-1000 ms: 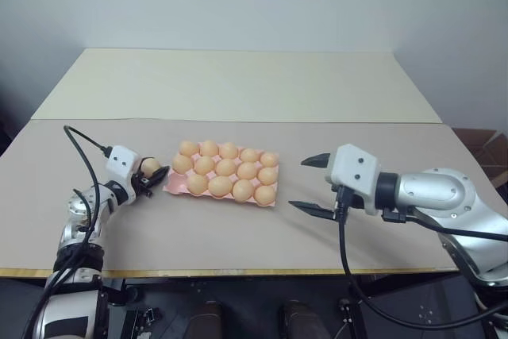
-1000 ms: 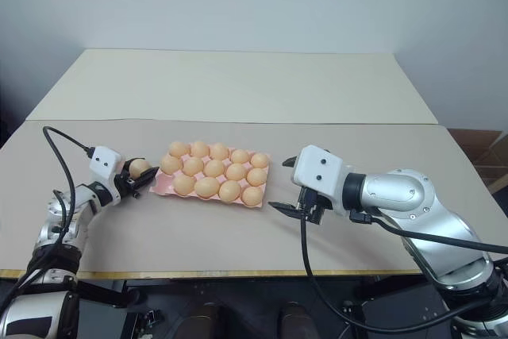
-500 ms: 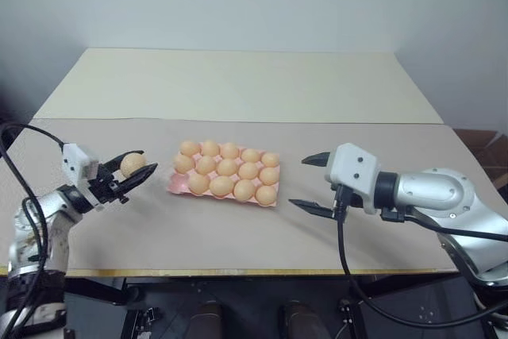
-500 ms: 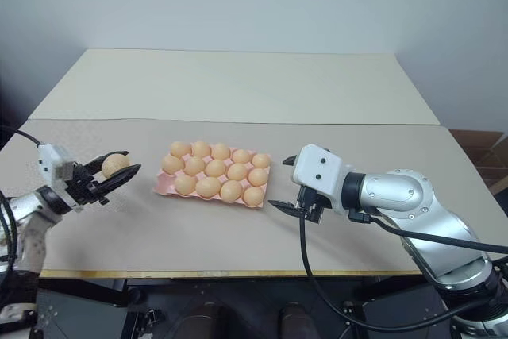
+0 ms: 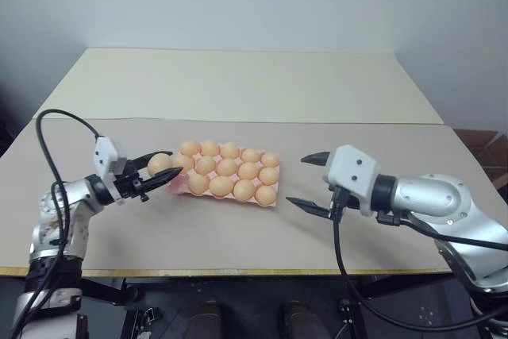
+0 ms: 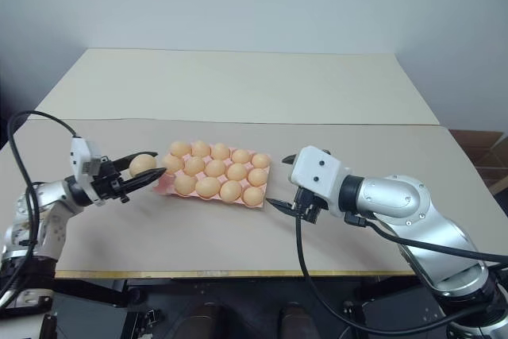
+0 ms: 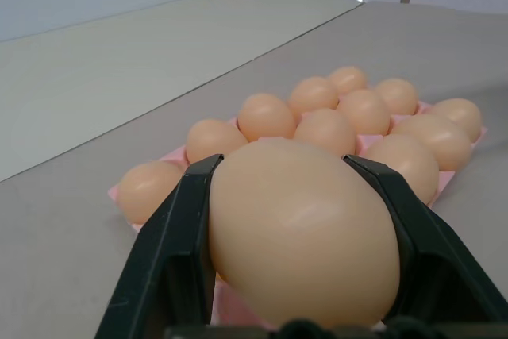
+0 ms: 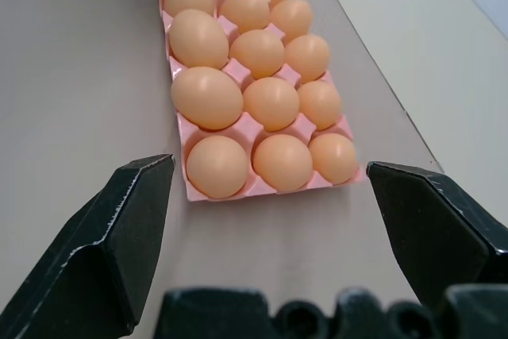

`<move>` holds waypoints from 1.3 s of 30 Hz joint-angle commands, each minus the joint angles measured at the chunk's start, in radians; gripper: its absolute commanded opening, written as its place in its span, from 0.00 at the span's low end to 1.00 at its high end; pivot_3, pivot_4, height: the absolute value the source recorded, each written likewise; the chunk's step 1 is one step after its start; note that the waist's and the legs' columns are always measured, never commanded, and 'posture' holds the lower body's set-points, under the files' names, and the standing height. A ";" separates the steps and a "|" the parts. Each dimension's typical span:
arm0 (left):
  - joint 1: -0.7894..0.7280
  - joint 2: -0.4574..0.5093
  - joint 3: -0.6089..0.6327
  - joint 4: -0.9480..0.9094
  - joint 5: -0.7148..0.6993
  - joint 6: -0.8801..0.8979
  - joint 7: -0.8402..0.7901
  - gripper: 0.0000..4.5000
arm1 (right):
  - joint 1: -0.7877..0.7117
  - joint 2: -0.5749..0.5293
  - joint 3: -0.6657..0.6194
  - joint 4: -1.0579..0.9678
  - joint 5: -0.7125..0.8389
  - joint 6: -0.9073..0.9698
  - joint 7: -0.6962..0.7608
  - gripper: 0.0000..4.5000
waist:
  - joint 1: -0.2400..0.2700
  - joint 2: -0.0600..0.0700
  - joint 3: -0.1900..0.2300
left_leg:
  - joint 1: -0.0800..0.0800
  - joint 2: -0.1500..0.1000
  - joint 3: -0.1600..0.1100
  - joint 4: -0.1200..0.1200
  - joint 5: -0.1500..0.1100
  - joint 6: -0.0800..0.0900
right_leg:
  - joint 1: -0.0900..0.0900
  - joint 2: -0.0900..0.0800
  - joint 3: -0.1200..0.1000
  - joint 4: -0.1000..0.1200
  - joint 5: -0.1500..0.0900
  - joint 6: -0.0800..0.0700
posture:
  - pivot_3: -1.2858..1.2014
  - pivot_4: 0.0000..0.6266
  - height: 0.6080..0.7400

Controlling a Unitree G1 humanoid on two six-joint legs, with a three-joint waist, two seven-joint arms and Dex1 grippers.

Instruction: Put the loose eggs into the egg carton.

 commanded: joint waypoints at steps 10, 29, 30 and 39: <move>-0.075 -0.053 0.002 0.061 0.024 -0.113 0.001 0.96 | 0.002 -0.019 -0.046 -0.044 -0.008 0.008 -0.014 1.00 | -0.001 0.000 0.000 | 0.000 0.000 0.000 0.000 0.000 0.000 | 0.000 0.000 0.000 0.000 0.000 0.000 | 0.52 0.24 1.00; 0.274 0.281 0.254 -0.305 -0.109 0.082 -0.133 0.96 | 0.061 -0.097 -0.174 0.003 0.046 -0.072 0.121 1.00 | -0.002 0.001 0.001 | 0.000 0.001 -0.005 0.000 0.000 0.000 | -0.001 0.000 0.001 -0.001 0.000 0.000 | 0.52 0.24 1.00; 0.306 0.303 0.286 -0.322 -0.114 0.088 -0.145 0.96 | 0.076 -0.111 -0.202 0.013 0.058 -0.092 0.154 1.00 | 0.000 0.001 0.001 | 0.000 0.001 -0.005 0.000 0.000 0.000 | 0.000 -0.001 0.001 -0.001 0.000 0.000 | 0.52 0.24 1.00; 0.535 0.363 0.581 -0.486 -0.158 0.188 -0.182 0.96 | 0.190 -0.248 -0.393 0.132 0.144 -0.260 0.466 1.00 | -0.001 0.002 0.001 | 0.001 0.003 0.002 -0.001 0.000 0.000 | 0.001 0.000 0.000 -0.002 0.000 0.000 | 0.52 0.24 1.00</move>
